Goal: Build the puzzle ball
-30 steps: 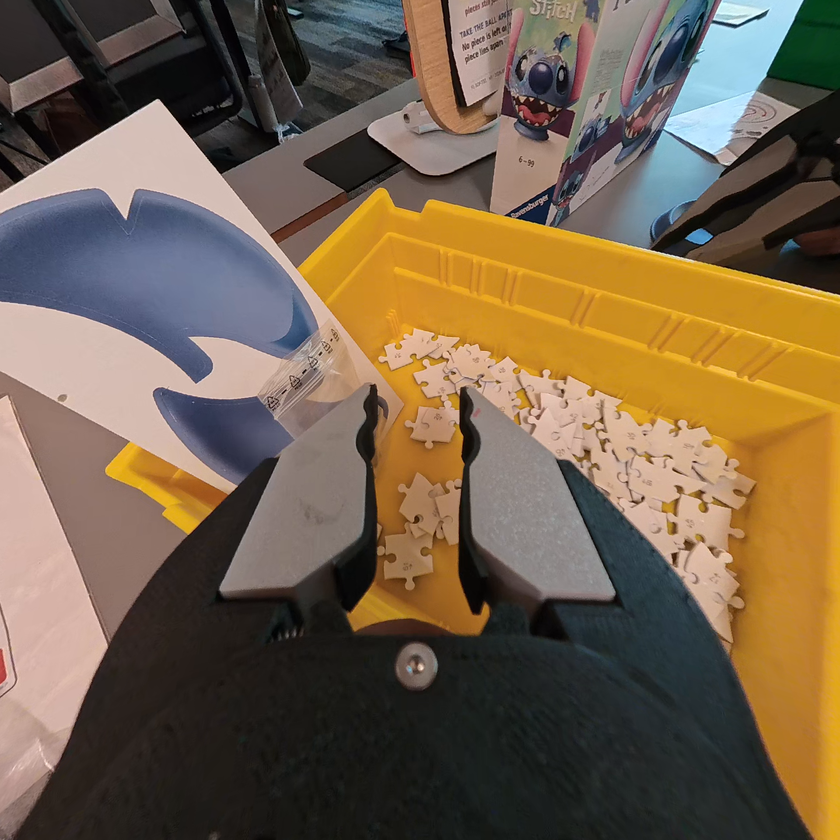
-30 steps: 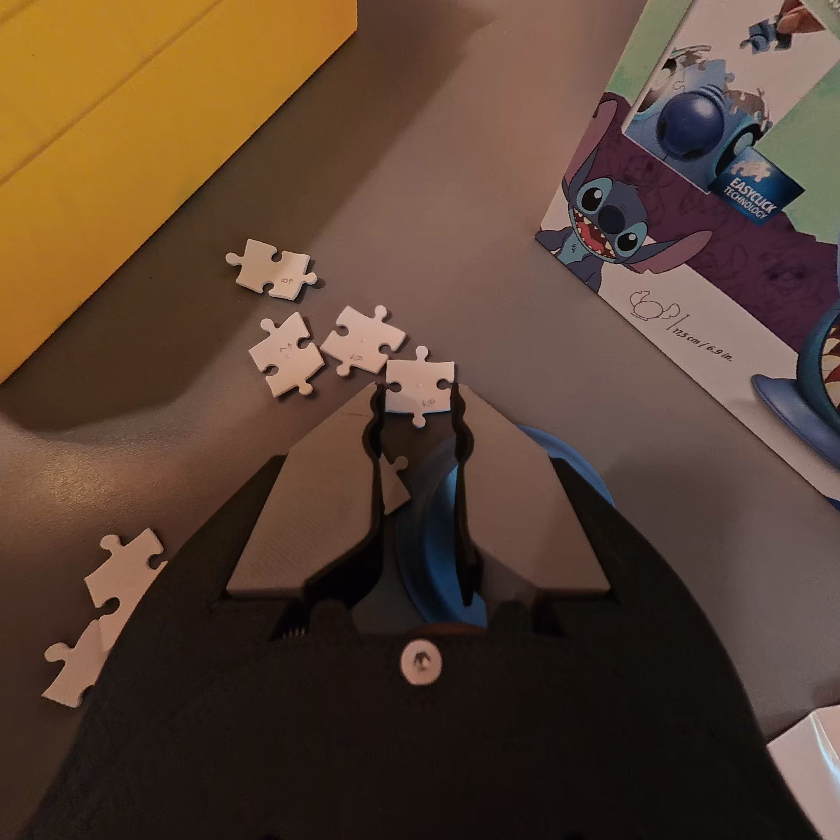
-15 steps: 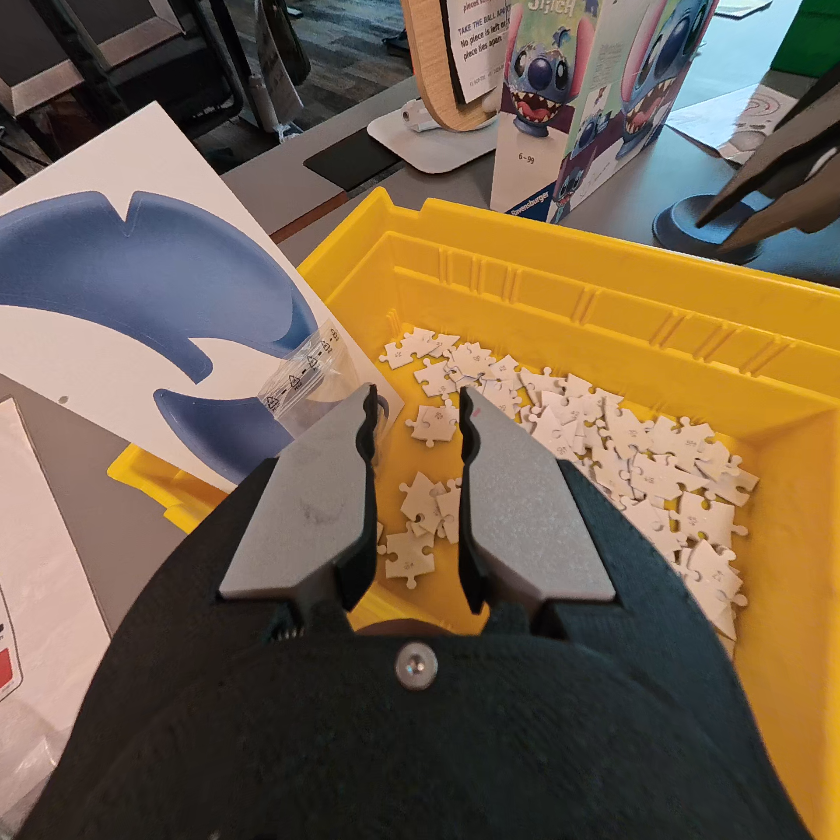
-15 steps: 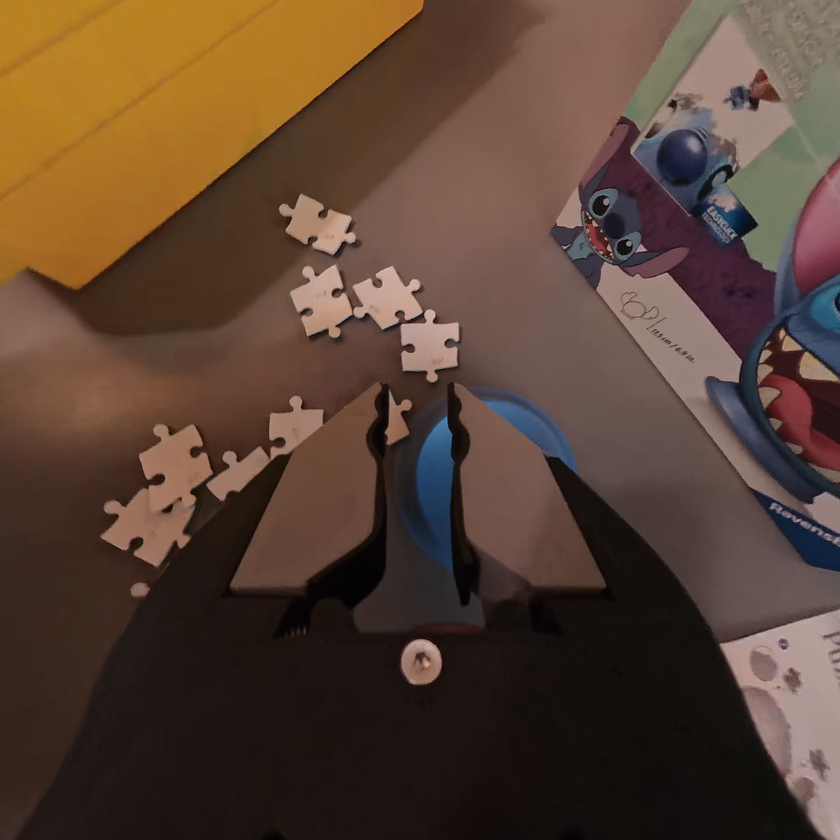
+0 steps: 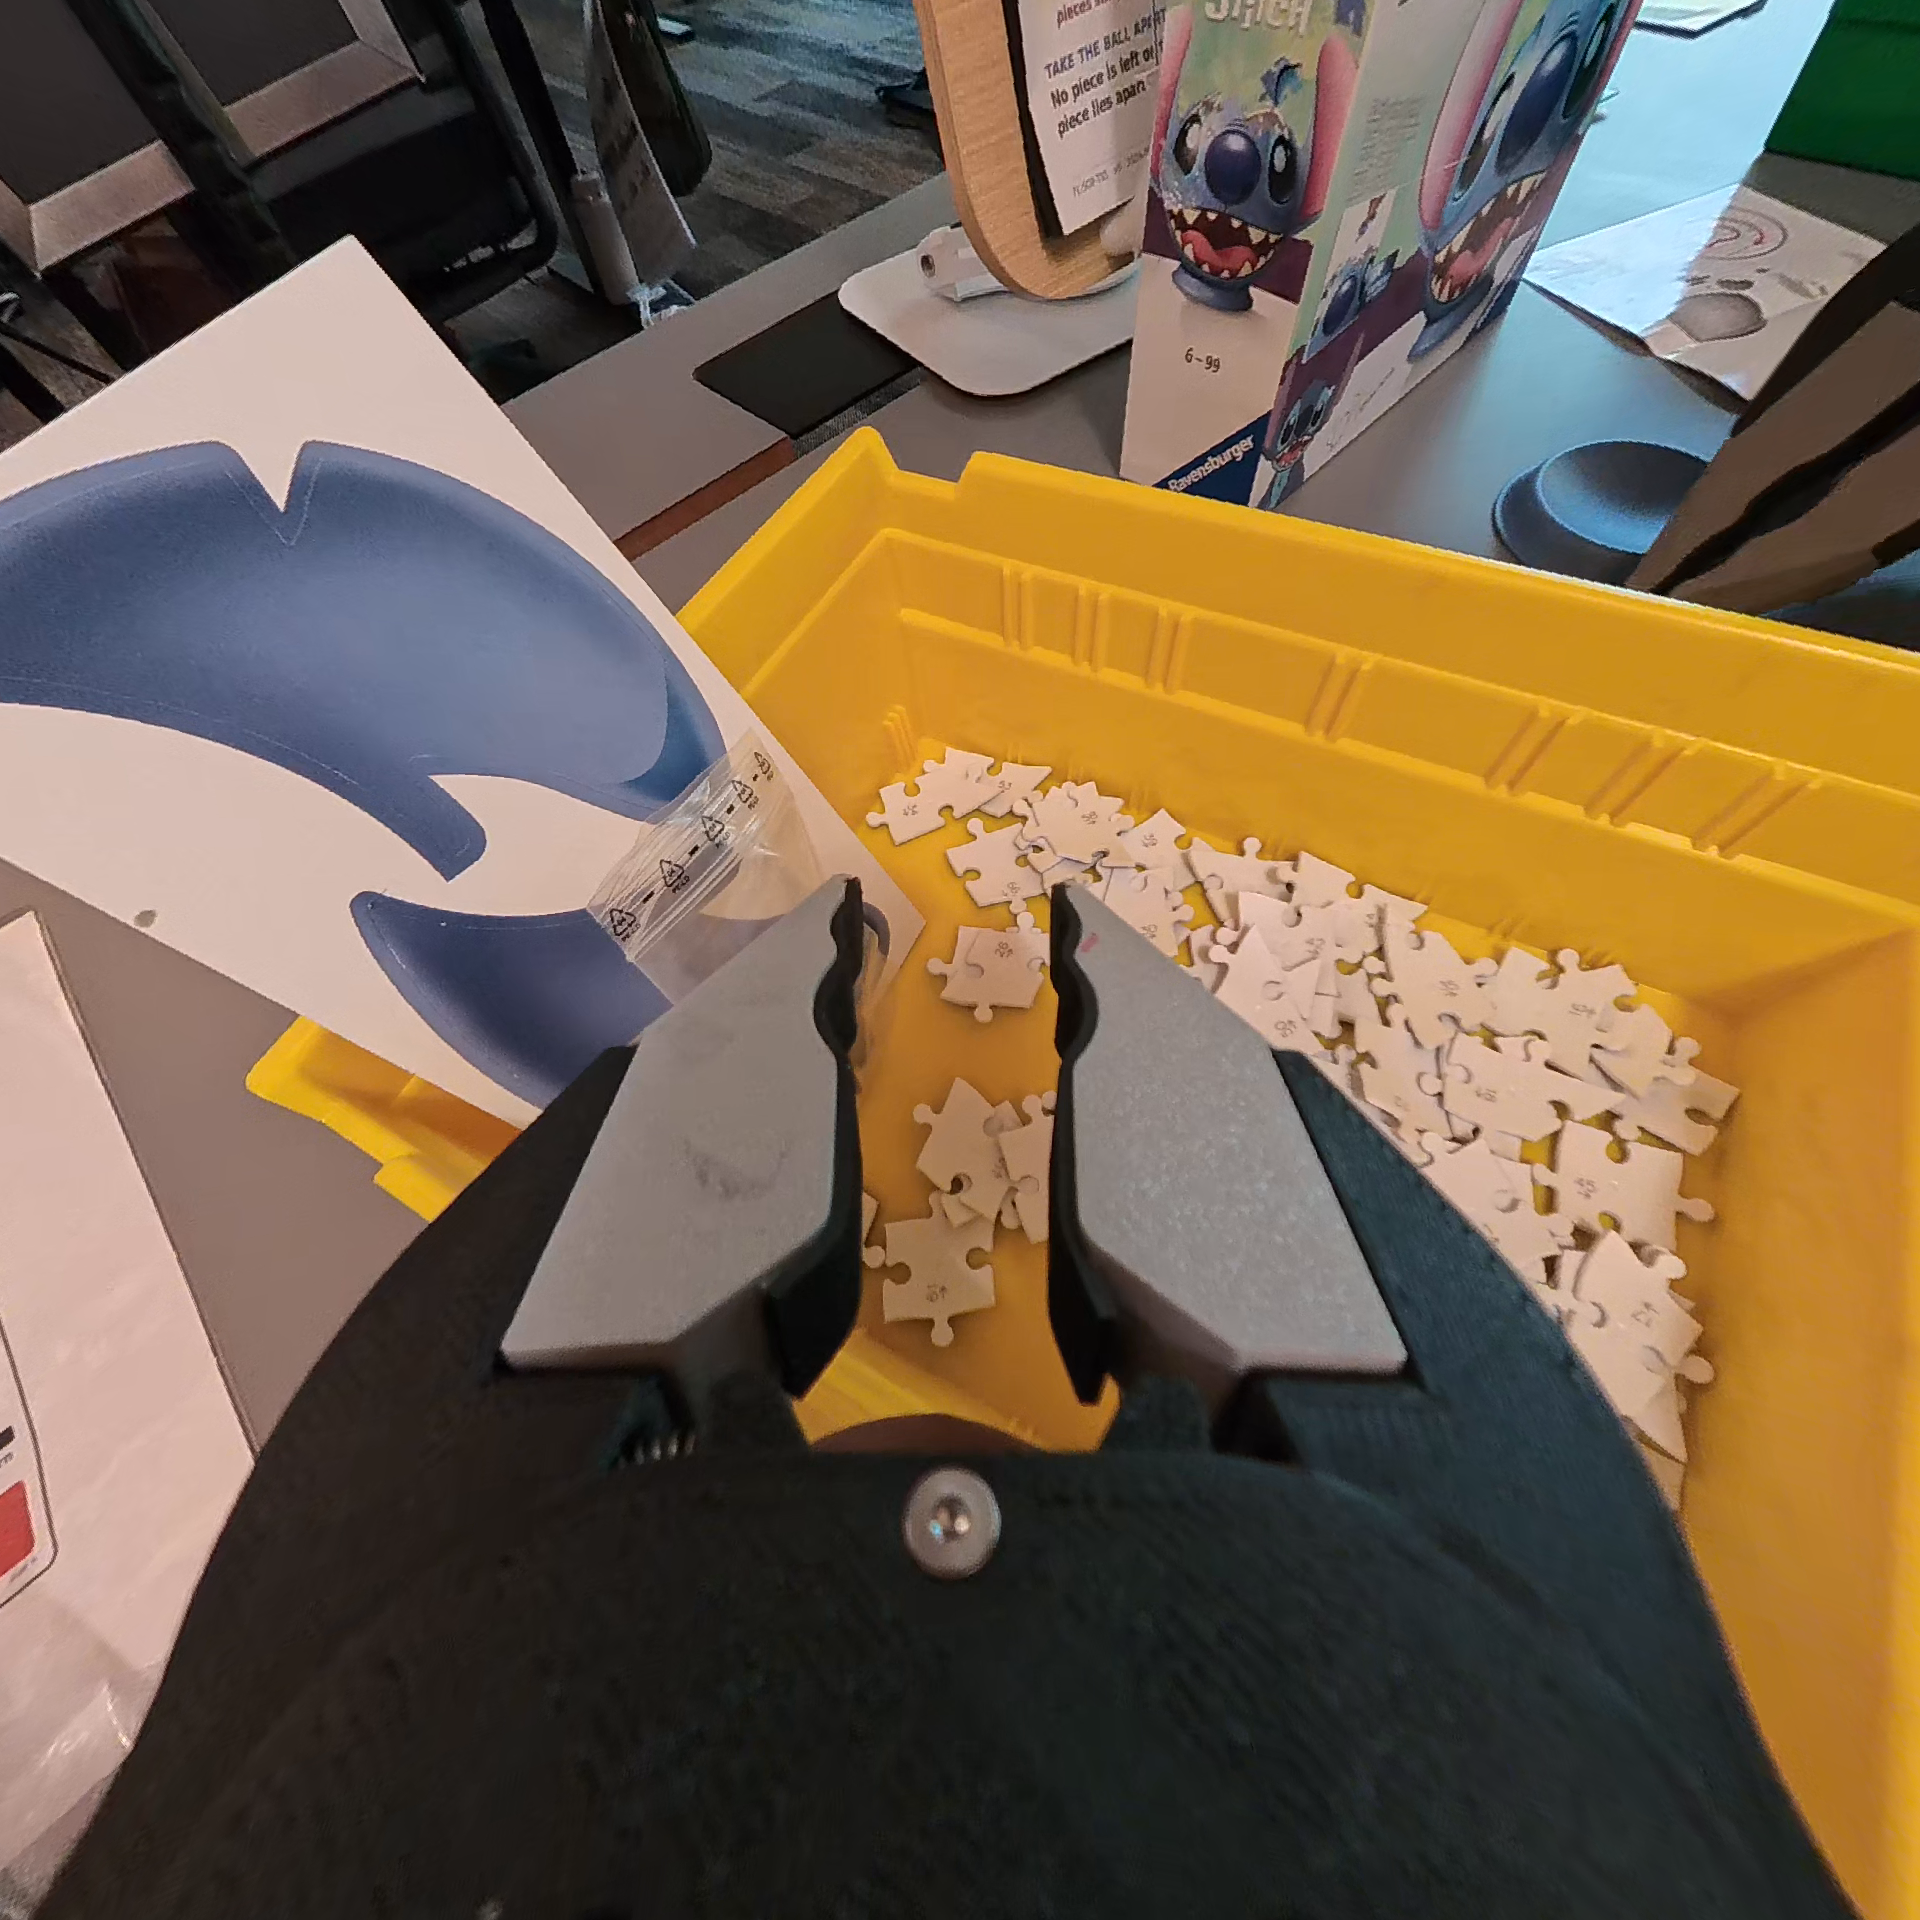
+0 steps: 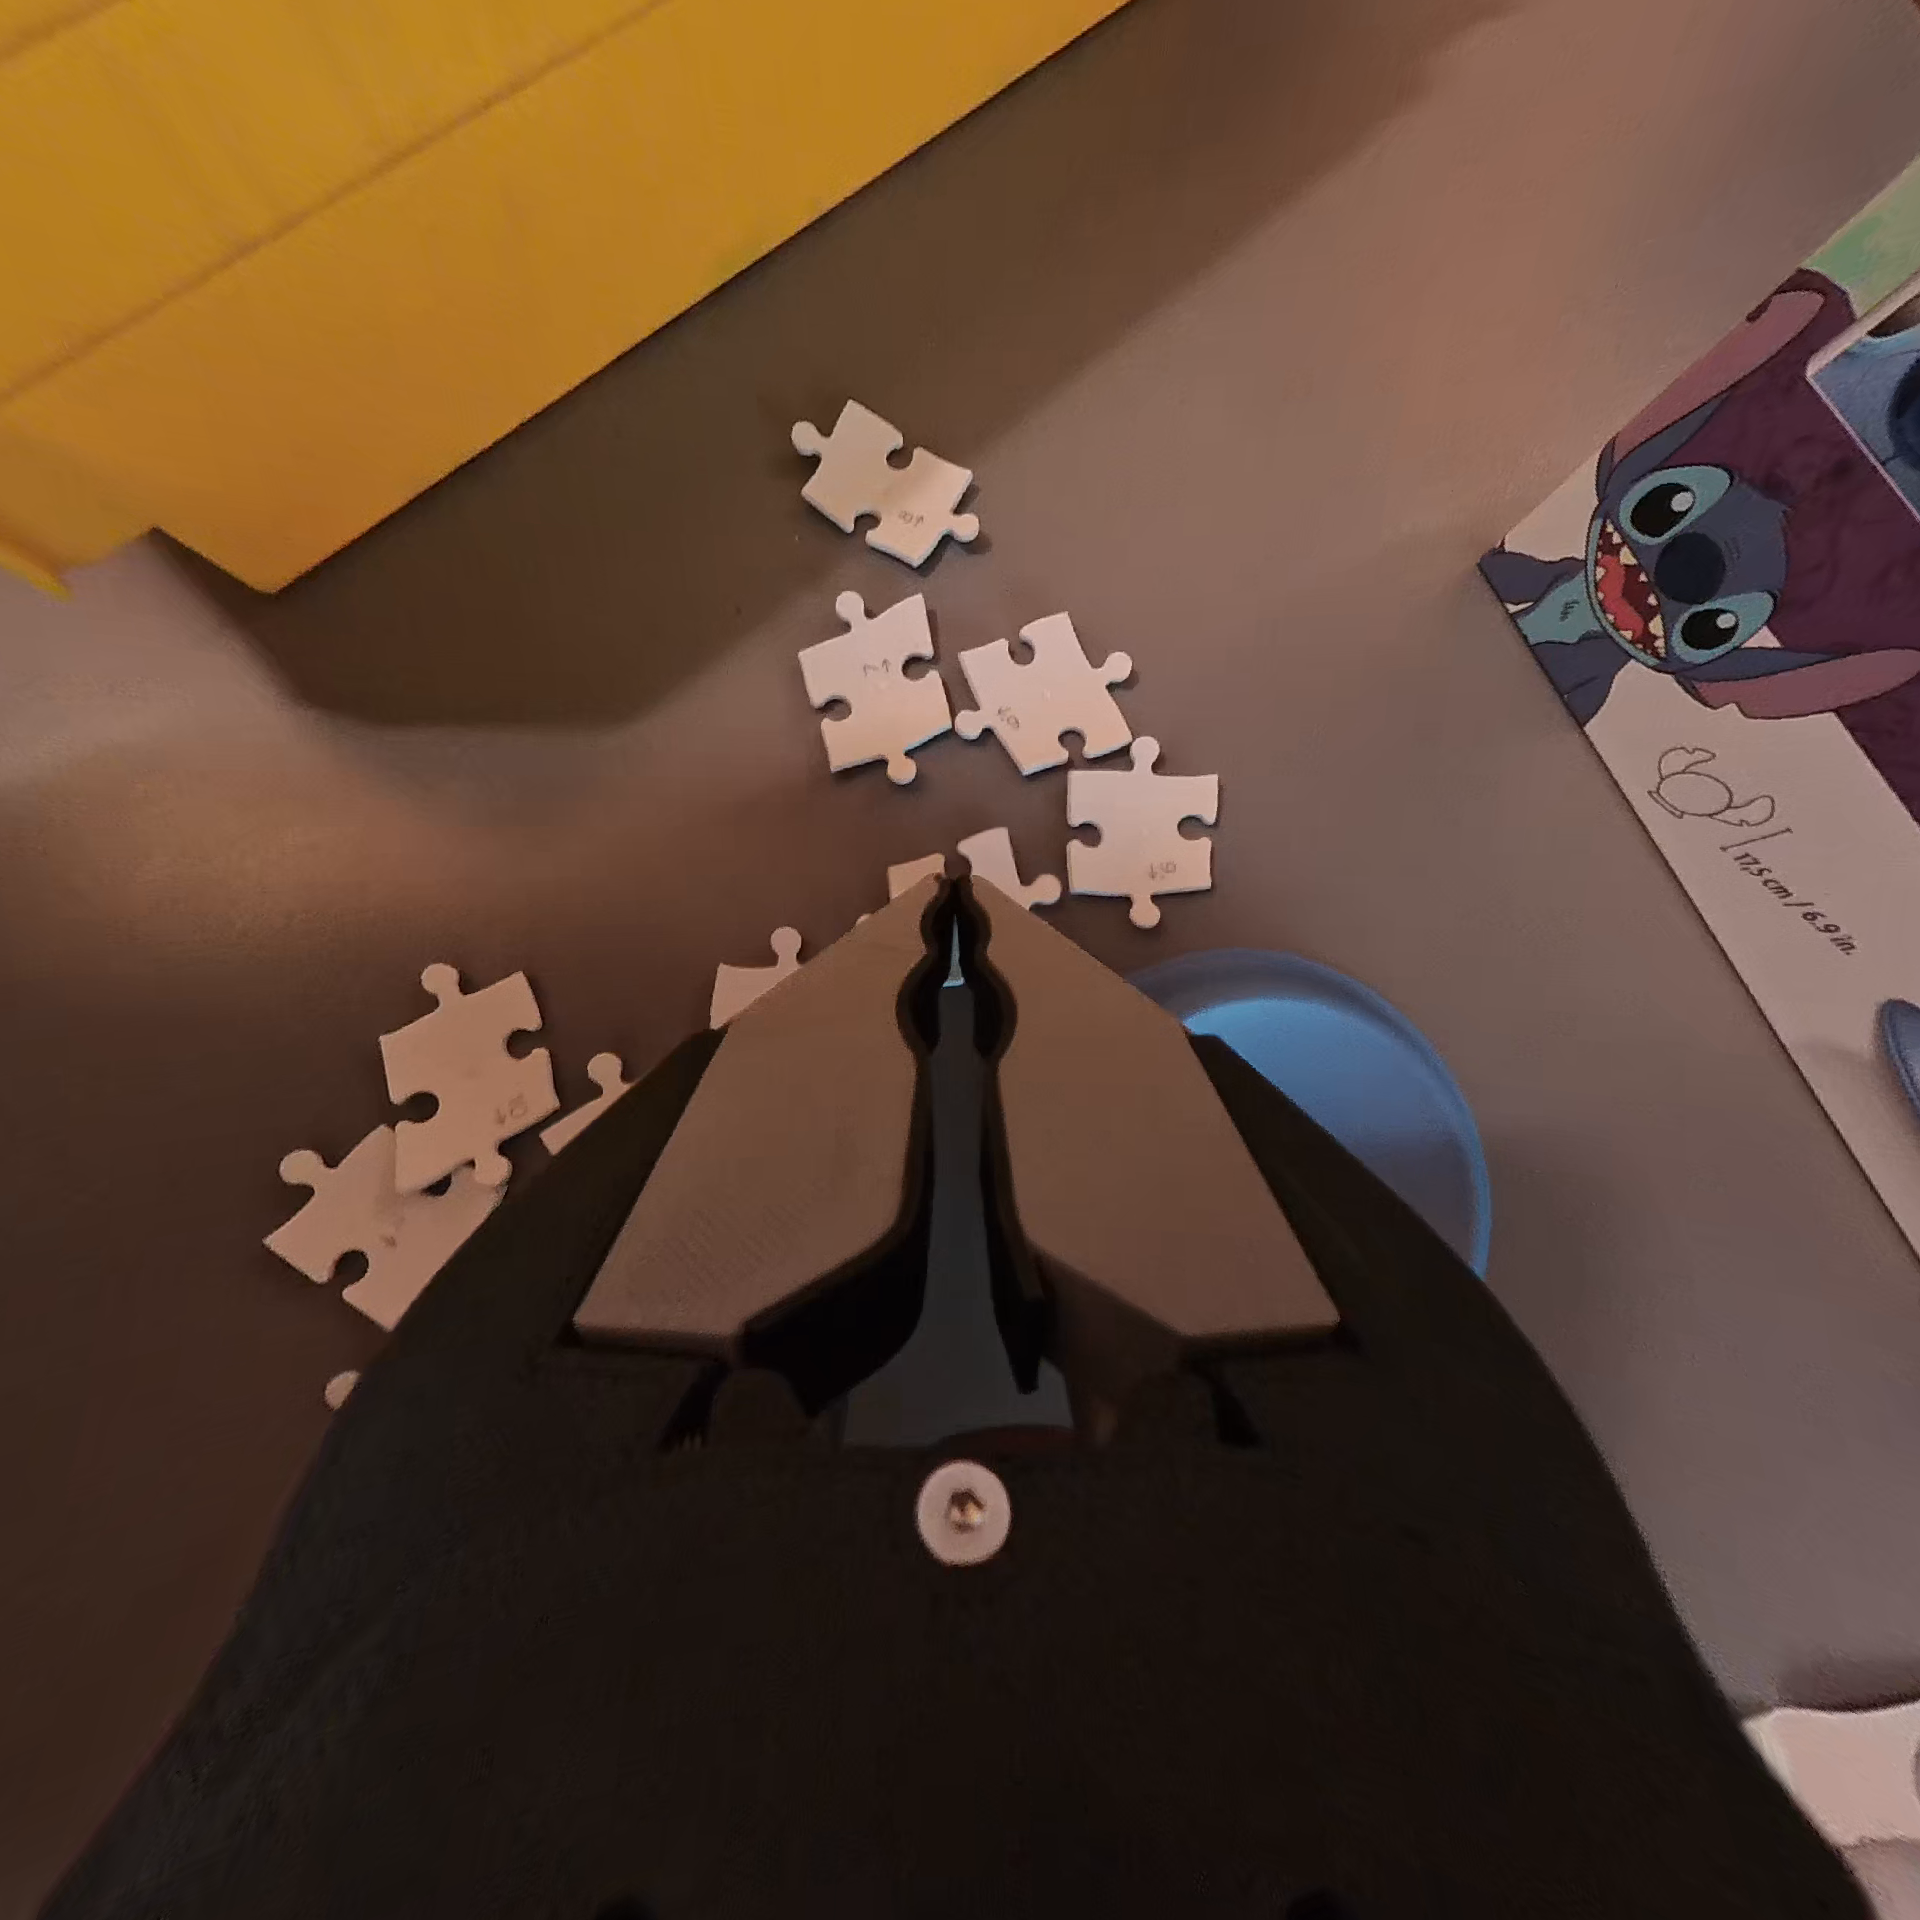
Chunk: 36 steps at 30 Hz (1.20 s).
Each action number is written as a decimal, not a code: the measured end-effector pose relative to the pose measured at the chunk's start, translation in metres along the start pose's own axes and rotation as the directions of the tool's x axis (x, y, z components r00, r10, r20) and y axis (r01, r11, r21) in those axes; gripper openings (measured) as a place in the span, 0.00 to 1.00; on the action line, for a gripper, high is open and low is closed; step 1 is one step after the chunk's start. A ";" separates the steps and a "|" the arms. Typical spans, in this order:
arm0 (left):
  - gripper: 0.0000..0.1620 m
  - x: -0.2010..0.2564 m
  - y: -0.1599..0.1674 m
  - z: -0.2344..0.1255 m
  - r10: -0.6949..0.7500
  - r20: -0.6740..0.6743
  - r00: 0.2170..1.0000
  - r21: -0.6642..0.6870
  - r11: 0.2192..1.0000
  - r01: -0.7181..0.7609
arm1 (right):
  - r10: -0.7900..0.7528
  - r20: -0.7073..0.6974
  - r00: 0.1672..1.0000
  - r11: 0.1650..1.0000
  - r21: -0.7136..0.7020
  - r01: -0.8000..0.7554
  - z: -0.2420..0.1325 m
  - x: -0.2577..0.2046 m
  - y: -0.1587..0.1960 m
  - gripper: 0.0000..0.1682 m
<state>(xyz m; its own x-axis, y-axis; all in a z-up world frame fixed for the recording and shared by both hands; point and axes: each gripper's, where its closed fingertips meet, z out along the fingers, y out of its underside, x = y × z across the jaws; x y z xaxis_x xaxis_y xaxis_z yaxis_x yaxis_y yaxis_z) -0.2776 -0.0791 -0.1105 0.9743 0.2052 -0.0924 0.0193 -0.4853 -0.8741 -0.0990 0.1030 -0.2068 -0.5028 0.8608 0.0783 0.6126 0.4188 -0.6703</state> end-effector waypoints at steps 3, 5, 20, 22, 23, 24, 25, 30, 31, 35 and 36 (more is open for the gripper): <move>0.21 0.000 0.000 0.000 0.001 0.002 1.000 0.000 1.000 -0.001 | 0.025 -0.012 1.000 0.999 0.025 -0.024 0.004 0.003 -0.004 0.00; 0.21 0.000 0.000 0.000 0.002 0.002 1.000 -0.001 1.000 -0.002 | 0.045 -0.020 0.999 0.998 0.049 -0.044 0.007 0.005 -0.008 0.00; 0.21 0.002 0.000 0.000 0.008 0.000 1.000 -0.001 1.000 -0.008 | 0.156 -0.043 0.987 0.975 0.165 -0.147 -0.005 0.022 -0.022 0.05; 0.20 0.002 0.000 0.000 0.008 -0.001 1.000 0.000 1.000 -0.008 | 0.187 -0.051 0.981 0.962 0.214 -0.172 -0.012 0.028 -0.028 0.05; 0.21 0.002 0.000 0.000 0.008 -0.001 1.000 0.000 1.000 -0.008 | 0.205 -0.049 0.977 0.952 0.241 -0.188 -0.016 0.031 -0.031 0.05; 0.21 0.002 0.000 0.000 0.009 0.000 1.000 -0.001 1.000 -0.009 | 0.224 -0.047 0.974 0.942 0.268 -0.203 -0.020 0.033 -0.034 0.06; 0.21 0.002 0.000 0.000 0.009 0.000 1.000 0.000 1.000 -0.009 | 0.240 -0.043 0.970 0.931 0.294 -0.217 -0.024 0.036 -0.037 0.06; 0.21 0.002 0.000 0.000 0.009 -0.001 1.000 -0.001 1.000 -0.009 | 0.297 -0.033 0.954 0.886 0.383 -0.262 -0.039 0.045 -0.045 0.06; 0.21 0.002 0.000 0.000 0.009 -0.001 1.000 -0.001 1.000 -0.009 | 0.303 -0.034 0.952 0.879 0.395 -0.266 -0.041 0.047 -0.046 0.07; 0.21 0.002 0.000 0.000 0.008 -0.003 1.000 0.000 1.000 -0.008 | 0.323 -0.054 0.945 0.858 0.437 -0.269 -0.048 0.053 -0.050 0.10; 0.21 0.002 0.000 0.000 0.008 -0.002 1.000 0.000 1.000 -0.008 | 0.327 -0.057 0.943 0.854 0.444 -0.270 -0.050 0.054 -0.051 0.11</move>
